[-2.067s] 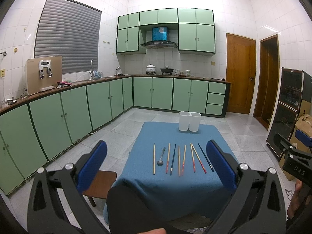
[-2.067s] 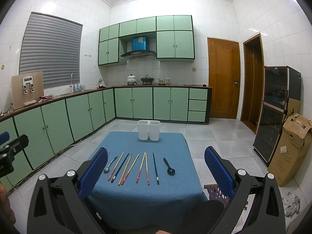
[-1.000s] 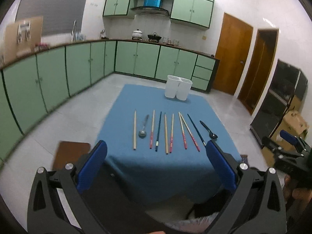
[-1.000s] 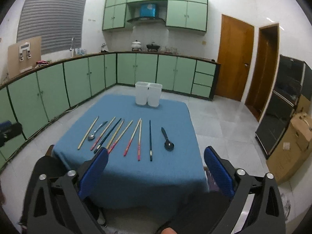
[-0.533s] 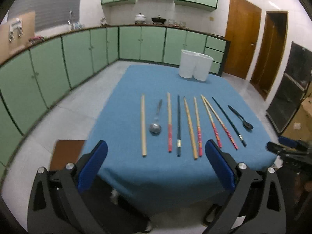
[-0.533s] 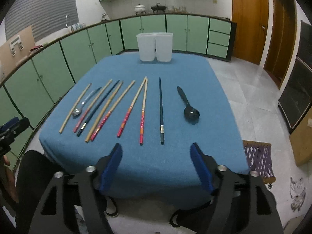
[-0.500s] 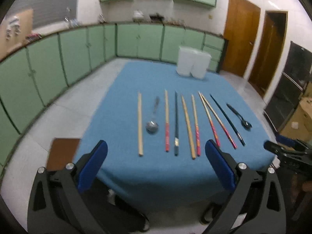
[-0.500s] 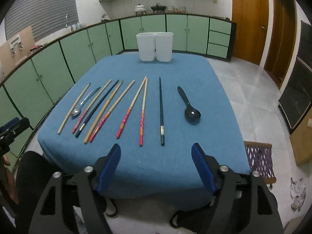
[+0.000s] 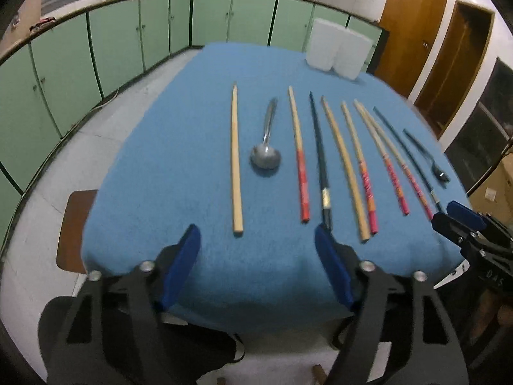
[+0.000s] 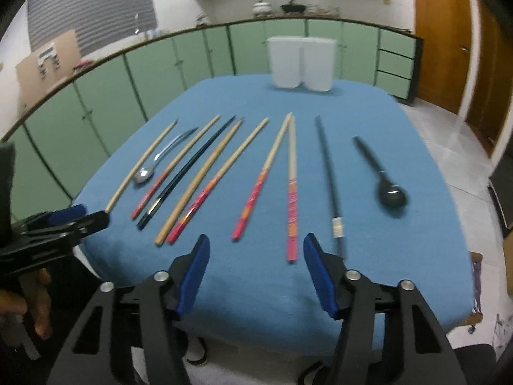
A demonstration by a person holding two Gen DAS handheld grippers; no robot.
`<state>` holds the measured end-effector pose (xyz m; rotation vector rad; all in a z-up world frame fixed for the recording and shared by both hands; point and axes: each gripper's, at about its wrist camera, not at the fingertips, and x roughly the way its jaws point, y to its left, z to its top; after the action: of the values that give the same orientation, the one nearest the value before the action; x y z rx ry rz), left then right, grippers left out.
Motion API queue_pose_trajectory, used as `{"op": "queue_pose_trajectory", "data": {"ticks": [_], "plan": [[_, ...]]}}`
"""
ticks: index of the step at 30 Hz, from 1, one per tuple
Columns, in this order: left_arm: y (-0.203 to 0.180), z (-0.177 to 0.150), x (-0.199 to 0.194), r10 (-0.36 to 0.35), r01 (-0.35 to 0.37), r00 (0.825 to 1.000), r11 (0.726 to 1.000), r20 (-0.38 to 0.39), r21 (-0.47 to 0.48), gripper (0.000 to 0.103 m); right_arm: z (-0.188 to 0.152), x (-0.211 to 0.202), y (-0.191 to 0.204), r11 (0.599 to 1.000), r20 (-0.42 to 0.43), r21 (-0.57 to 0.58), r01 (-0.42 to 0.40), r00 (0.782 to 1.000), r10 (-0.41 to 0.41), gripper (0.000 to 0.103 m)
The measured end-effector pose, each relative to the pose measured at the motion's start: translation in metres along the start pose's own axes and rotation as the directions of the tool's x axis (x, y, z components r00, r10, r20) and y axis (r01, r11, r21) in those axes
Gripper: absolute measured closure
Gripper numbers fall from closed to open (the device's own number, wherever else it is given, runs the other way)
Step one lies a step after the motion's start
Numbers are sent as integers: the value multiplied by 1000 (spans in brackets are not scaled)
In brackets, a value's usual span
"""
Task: Organize utensils
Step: 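Grasp a plain bamboo chopstick with the left tool while the right tool grasps a red-patterned chopstick, then carry both chopsticks to the white holder and drop them in, both tools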
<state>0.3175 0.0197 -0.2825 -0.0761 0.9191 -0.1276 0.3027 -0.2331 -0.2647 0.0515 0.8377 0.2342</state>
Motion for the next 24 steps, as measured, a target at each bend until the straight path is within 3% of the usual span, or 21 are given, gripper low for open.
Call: {"op": "queue_pose_trajectory", "data": {"ticks": [7,11,14,16,17,24], "plan": [[2,-15,4,22,-23,999,999,39,38,42,-4,29,11,1000,-10,-19,3,1000,-3,64],[-3,-20,5,62,-69,994,995,94,76,53,-10,31,17,997,42,-62,37,999,-34,78],[0,-19,3,36,-43,994,997,103,70,72,-11,32,14,998,54,-56,21,998,-18,90],[2,-19,2,21,-28,995,998,102,62,83,-8,33,13,998,51,-56,10,999,-7,95],[3,-18,2,13,-19,995,998,99,58,95,-8,34,12,998,50,-56,8,999,-5,95],[7,-5,-16,28,-31,992,999,119,28,96,4,11,16,997,83,-75,-9,996,15,95]]}}
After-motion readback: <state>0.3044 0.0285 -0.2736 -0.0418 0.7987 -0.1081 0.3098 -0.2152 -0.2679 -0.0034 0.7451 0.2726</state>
